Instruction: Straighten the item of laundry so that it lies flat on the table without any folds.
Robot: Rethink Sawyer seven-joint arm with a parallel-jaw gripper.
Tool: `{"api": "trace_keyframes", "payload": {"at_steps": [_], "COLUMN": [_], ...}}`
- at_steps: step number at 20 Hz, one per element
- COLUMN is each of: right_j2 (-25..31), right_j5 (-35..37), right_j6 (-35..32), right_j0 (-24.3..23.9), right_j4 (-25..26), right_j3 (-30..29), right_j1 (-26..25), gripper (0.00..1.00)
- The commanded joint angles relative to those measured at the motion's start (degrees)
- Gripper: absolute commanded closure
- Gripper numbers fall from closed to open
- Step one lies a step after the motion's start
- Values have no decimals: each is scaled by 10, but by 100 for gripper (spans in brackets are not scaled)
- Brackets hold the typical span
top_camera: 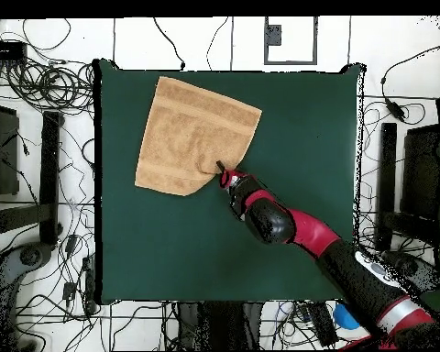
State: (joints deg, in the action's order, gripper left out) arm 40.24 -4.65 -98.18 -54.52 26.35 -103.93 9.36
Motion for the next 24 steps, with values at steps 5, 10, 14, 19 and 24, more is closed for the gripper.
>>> {"api": "trace_keyframes", "payload": {"at_steps": [5,10,14,19,24], "right_j2": [22,25,32,35,35], "right_j5": [-56,-48,-29,-18,-13], "right_j6": [-89,-80,-78,-79,-78], "right_j0": [50,45,37,31,30], "right_j4": [3,7,1,-6,-7], "right_j3": [3,5,5,4,3], "right_j1": [-26,-28,-36,-40,-37], "gripper": [0,0,0,100,100]}}
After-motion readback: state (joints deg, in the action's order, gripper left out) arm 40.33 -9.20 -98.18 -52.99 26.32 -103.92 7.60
